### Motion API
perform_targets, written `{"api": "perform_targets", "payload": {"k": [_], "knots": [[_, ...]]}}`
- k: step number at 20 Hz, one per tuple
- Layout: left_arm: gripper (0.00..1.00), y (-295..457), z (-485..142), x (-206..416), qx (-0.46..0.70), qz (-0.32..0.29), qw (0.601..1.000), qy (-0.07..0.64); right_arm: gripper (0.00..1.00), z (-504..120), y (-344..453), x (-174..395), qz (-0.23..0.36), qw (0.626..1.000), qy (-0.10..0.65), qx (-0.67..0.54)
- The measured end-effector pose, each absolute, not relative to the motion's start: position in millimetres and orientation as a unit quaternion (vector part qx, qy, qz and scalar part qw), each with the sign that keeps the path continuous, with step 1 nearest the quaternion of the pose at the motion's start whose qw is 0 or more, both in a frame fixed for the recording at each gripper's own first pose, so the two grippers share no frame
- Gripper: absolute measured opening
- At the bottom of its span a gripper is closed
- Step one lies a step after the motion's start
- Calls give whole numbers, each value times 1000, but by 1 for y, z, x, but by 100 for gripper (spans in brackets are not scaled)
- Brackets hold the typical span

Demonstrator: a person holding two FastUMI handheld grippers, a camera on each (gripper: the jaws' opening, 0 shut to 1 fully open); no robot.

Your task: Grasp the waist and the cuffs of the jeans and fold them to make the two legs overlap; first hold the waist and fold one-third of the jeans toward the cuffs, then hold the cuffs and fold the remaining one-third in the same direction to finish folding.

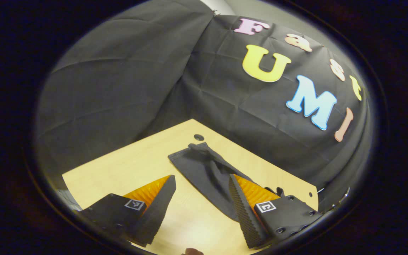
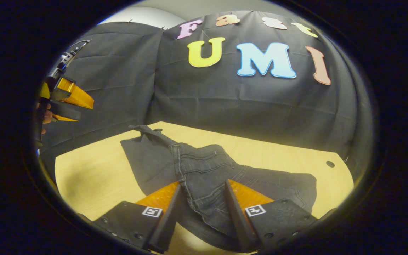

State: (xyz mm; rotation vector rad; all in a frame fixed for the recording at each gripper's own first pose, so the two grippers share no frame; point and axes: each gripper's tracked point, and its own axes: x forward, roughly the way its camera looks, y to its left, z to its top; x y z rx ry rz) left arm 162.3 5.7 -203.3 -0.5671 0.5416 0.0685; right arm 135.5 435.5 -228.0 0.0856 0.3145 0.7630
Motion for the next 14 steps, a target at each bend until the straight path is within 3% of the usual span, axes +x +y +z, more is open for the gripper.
{"api": "perform_targets", "payload": {"k": [1, 3, 10, 14], "knots": [[98, 7, -210, 166, -299, 36, 914, 272, 80, -222, 434, 134, 371, 916, 147, 39], [98, 6, -228, 176, -347, 36, 889, 296, 88, -198, 422, 133, 364, 923, 118, 45], [98, 23, -305, 242, -488, 60, 796, 353, 88, -157, 345, 153, 281, 951, 108, 68], [100, 50, -343, 282, -528, 84, 769, 351, 88, -157, 303, 165, 224, 963, 125, 77]]}}
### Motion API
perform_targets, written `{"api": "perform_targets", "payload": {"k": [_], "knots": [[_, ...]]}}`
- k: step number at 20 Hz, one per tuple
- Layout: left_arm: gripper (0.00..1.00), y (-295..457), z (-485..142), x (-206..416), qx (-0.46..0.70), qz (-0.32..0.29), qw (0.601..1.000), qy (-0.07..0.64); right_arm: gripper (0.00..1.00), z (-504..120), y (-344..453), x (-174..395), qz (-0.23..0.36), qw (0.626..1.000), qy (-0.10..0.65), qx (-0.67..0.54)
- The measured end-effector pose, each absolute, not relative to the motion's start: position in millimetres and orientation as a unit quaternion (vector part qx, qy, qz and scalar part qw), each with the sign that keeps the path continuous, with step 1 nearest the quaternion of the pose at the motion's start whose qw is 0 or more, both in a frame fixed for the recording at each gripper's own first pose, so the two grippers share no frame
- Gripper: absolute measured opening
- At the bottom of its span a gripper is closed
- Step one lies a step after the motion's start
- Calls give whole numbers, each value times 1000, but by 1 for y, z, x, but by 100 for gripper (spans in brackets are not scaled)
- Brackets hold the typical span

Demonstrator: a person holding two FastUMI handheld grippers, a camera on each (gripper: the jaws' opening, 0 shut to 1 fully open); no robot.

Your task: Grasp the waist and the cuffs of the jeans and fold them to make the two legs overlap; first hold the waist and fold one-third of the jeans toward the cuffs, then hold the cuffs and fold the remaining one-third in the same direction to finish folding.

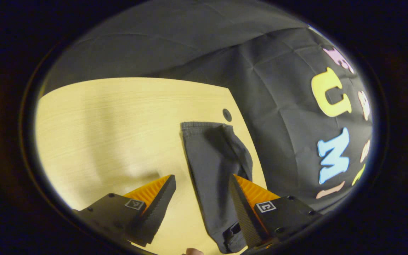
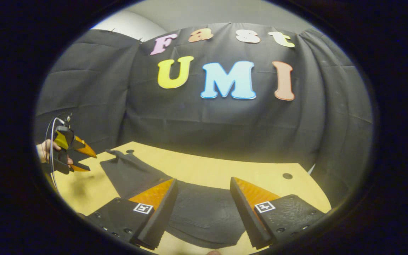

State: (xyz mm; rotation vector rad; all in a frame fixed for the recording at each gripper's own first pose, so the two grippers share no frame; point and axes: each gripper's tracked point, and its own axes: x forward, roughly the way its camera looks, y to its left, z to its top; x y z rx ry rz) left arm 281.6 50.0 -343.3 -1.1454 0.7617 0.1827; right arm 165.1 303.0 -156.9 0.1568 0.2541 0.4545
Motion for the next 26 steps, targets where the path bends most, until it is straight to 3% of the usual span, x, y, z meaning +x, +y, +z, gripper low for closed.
{"api": "perform_targets", "payload": {"k": [12, 20, 25, 26], "knots": [[98, 83, -390, 355, -539, 79, 760, 355, 88, -151, 258, 201, 128, 983, 113, 69], [95, 25, -397, 395, -614, 17, 716, 333, 90, -161, 246, 212, 94, 982, 142, 83], [65, 8, -412, 404, -570, 9, 745, 347, 89, -157, 242, 216, 90, 982, 142, 88], [37, 12, -416, 404, -567, 15, 745, 351, 88, -155, 241, 215, 90, 982, 142, 88]]}}
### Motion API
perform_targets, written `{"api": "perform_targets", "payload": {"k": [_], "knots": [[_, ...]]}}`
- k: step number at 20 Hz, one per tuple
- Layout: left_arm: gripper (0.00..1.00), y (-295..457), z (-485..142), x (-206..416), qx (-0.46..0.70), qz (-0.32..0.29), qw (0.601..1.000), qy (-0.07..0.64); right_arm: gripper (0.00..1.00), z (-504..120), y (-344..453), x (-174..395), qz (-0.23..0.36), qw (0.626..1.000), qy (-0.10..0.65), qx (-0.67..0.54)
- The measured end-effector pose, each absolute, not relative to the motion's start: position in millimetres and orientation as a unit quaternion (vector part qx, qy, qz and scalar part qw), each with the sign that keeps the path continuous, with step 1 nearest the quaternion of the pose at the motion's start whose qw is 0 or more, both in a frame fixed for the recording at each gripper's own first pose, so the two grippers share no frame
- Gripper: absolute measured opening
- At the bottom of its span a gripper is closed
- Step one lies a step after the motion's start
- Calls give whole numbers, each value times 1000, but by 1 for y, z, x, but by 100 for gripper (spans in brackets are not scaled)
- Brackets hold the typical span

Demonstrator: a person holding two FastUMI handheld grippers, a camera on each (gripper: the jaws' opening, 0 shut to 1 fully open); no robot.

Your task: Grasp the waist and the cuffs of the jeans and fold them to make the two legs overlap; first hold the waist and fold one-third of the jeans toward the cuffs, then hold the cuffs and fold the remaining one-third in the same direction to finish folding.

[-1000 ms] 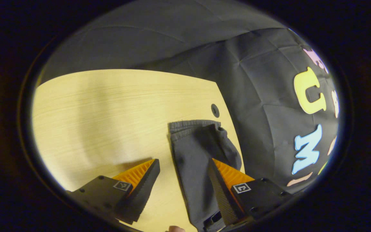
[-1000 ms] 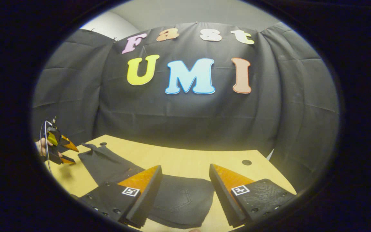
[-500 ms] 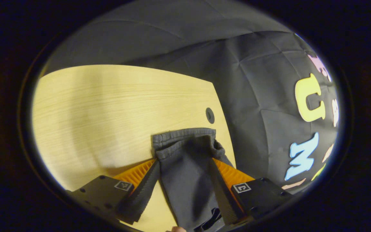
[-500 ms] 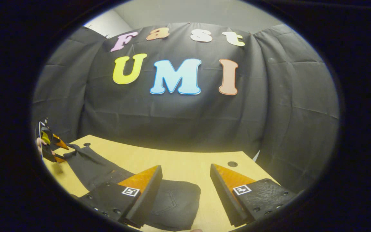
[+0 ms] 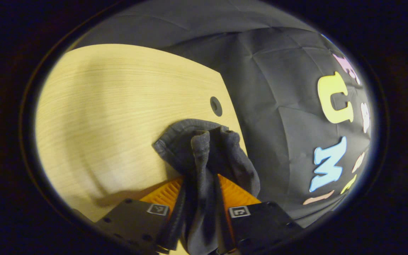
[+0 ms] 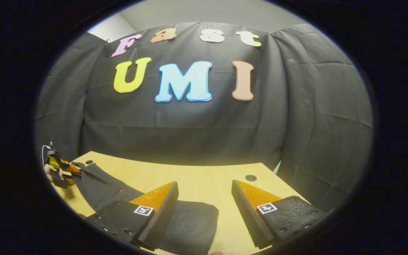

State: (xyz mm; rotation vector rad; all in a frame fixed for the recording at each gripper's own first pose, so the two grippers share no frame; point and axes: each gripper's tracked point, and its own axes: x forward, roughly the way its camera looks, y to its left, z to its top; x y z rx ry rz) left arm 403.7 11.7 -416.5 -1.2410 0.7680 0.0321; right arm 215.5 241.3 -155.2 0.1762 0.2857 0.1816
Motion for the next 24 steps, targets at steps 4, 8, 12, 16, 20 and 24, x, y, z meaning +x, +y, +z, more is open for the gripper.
{"api": "perform_targets", "payload": {"k": [4, 8, 12, 16, 20, 24], "knots": [[12, 28, -414, 403, -594, 32, 726, 344, 90, -155, 234, 211, 90, 982, 144, 76], [12, 23, -378, 396, -630, -4, 714, 307, 90, -146, 227, 208, 92, 984, 136, 74], [12, 5, -323, 394, -642, -51, 713, 278, 90, -140, 221, 202, 97, 984, 129, 70], [12, -26, -255, 375, -625, -102, 734, 246, 90, -128, 216, 195, 106, 986, 113, 68], [12, -94, -169, 338, -561, -181, 774, 231, 90, -121, 210, 191, 114, 985, 104, 83], [12, -192, -112, 286, -474, -263, 806, 238, 90, -119, 204, 183, 129, 982, 99, 98]]}}
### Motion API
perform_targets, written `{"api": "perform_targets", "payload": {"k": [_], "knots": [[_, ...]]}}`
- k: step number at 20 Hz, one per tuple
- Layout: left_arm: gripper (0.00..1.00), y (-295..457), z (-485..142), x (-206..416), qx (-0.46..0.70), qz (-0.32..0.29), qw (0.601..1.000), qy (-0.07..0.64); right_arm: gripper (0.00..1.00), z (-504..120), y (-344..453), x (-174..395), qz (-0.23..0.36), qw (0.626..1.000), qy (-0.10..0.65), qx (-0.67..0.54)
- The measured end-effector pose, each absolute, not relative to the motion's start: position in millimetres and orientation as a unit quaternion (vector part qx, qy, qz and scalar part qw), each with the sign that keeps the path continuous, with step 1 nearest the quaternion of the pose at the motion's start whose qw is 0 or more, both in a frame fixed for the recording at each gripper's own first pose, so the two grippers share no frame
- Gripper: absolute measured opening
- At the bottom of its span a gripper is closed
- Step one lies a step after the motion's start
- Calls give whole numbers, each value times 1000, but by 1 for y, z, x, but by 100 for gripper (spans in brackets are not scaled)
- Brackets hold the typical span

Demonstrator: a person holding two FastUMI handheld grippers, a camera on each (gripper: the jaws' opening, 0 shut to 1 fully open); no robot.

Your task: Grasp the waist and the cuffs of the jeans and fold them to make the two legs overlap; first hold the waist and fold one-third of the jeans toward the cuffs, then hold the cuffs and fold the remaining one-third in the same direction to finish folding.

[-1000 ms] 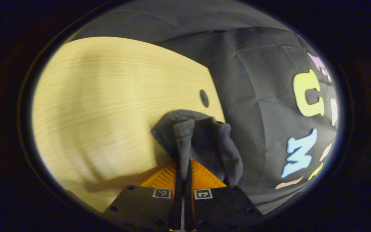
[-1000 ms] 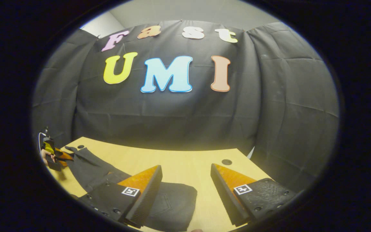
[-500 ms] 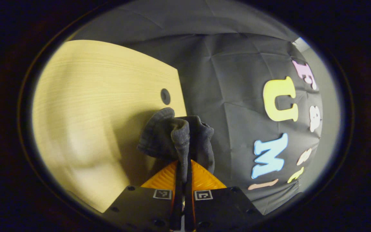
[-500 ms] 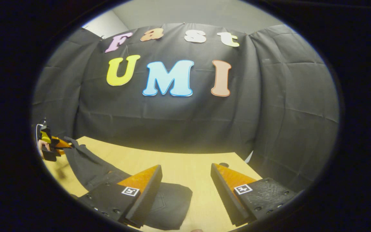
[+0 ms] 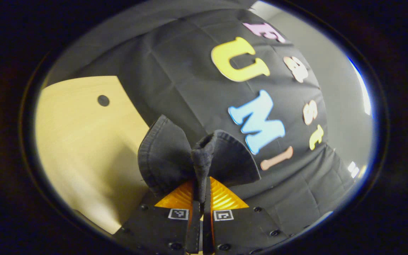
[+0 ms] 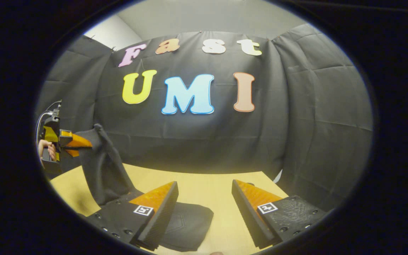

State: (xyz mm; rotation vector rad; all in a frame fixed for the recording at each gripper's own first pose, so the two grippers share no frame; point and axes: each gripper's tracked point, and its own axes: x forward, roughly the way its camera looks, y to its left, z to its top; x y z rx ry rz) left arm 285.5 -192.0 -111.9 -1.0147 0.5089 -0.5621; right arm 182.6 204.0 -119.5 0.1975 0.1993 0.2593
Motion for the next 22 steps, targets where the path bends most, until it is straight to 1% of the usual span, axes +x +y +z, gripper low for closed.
{"api": "perform_targets", "payload": {"k": [2, 4, 7, 10, 13, 15, 16, 17, 19, 20, 21, 22], "knots": [[12, -246, -106, 256, -434, -299, 811, 254, 90, -119, 202, 179, 138, 981, 95, 98], [12, -297, -115, 224, -392, -332, 812, 277, 90, -119, 197, 177, 142, 981, 91, 100], [12, -366, -159, 177, -304, -367, 821, 315, 90, -125, 193, 173, 149, 978, 96, 110], [12, -407, -205, 146, -225, -376, 827, 353, 90, -129, 192, 169, 156, 976, 100, 116], [12, -429, -238, 128, -159, -367, 845, 355, 90, -135, 192, 165, 166, 974, 104, 115], [12, -433, -256, 117, -138, -359, 847, 366, 90, -139, 191, 164, 173, 973, 106, 111], [19, -437, -260, 113, -141, -364, 844, 367, 90, -140, 189, 164, 174, 973, 106, 108], [22, -442, -257, 108, -149, -366, 842, 368, 90, -140, 187, 163, 177, 973, 106, 106], [79, -443, -248, 101, -148, -359, 850, 356, 90, -139, 183, 162, 180, 972, 105, 106], [100, -440, -243, 98, -144, -356, 856, 347, 91, -138, 181, 162, 181, 972, 105, 107], [97, -436, -235, 98, -140, -350, 864, 336, 91, -136, 178, 162, 179, 972, 104, 107], [100, -430, -224, 96, -134, -346, 871, 323, 91, -135, 175, 162, 176, 973, 102, 107]]}}
